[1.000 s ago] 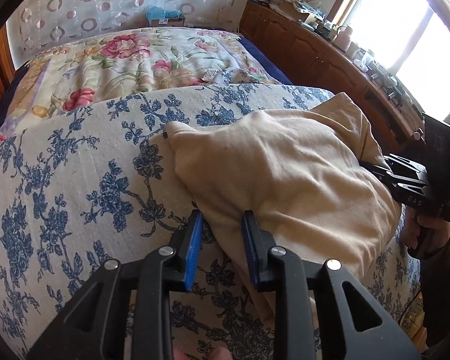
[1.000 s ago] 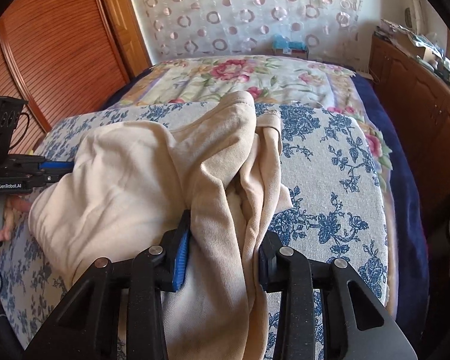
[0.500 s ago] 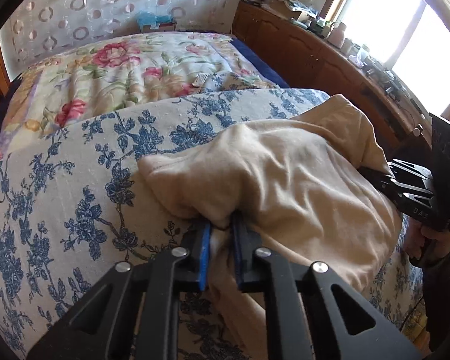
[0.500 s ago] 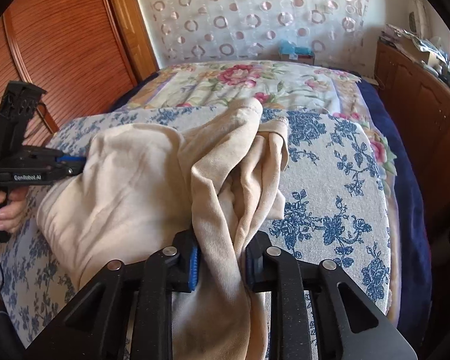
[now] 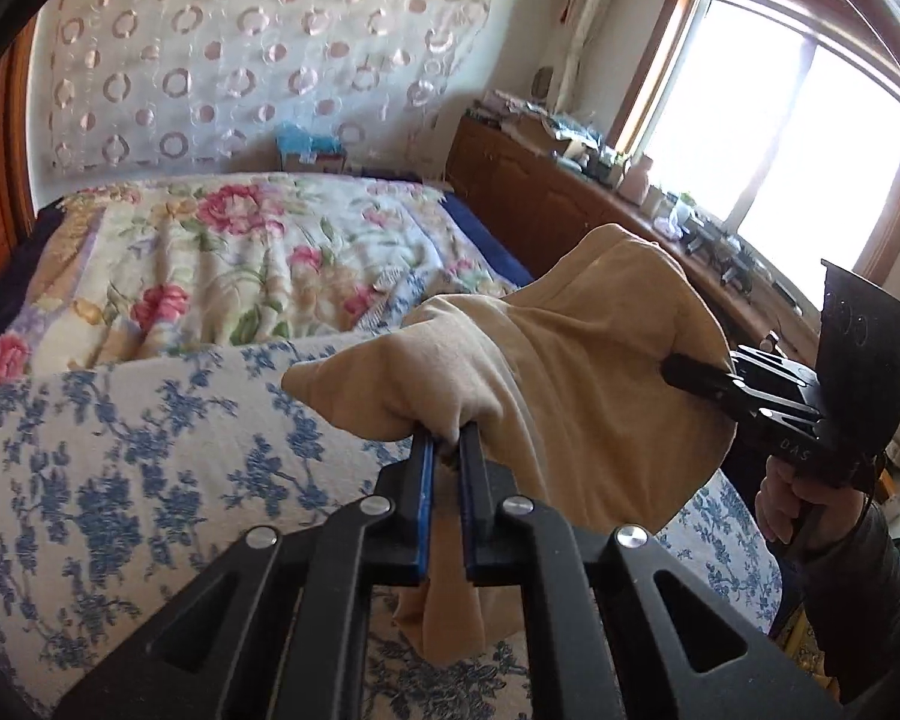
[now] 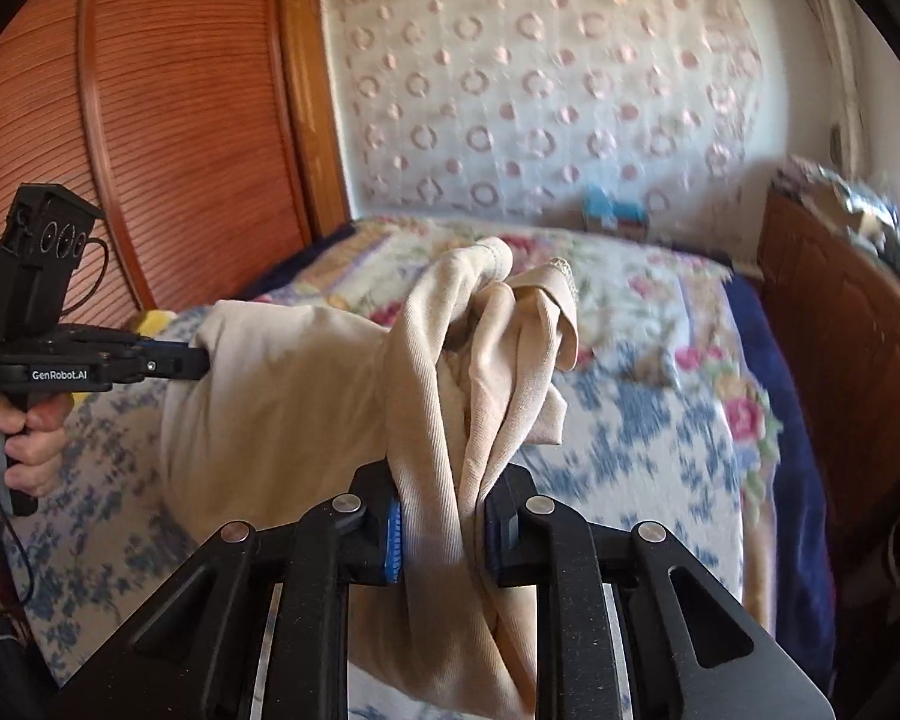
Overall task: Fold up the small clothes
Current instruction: 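Lift the folded shirt with both grippers and carry it toward the pillow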
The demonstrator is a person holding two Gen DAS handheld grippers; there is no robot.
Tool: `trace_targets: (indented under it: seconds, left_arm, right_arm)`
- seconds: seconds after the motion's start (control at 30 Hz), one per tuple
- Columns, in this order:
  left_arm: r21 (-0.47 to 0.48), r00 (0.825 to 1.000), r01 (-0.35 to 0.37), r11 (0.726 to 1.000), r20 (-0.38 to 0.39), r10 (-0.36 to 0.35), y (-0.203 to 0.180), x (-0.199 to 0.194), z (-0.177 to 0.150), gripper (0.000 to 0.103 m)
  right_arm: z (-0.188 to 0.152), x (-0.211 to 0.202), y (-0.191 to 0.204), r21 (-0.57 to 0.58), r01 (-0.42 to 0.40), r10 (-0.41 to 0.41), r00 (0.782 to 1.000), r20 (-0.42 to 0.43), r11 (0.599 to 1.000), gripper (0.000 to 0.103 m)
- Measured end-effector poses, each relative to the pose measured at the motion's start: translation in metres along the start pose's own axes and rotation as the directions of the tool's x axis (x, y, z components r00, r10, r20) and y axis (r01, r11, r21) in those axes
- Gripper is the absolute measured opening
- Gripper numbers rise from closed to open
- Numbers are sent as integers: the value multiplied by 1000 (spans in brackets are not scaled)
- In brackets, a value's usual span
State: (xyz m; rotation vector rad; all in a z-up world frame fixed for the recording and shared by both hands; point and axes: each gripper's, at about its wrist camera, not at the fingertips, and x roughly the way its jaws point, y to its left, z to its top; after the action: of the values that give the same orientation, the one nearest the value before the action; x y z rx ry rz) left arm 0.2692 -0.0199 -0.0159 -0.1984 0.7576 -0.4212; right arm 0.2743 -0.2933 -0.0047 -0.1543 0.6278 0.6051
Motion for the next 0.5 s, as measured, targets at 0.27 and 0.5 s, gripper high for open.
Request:
trace_targets:
  seconds: [0.27, 0.5]
  left_arm:
    - [-101, 984, -128, 987, 112, 139, 66, -83, -25, 5]
    - [-225, 931, -295, 929, 152, 332, 136, -145, -73, 5]
  right_arm:
    - [54, 48, 65, -141, -124, 125, 992, -2, 982, 17]
    - [104, 138, 169, -305, -270, 262, 963, -66, 913, 17]
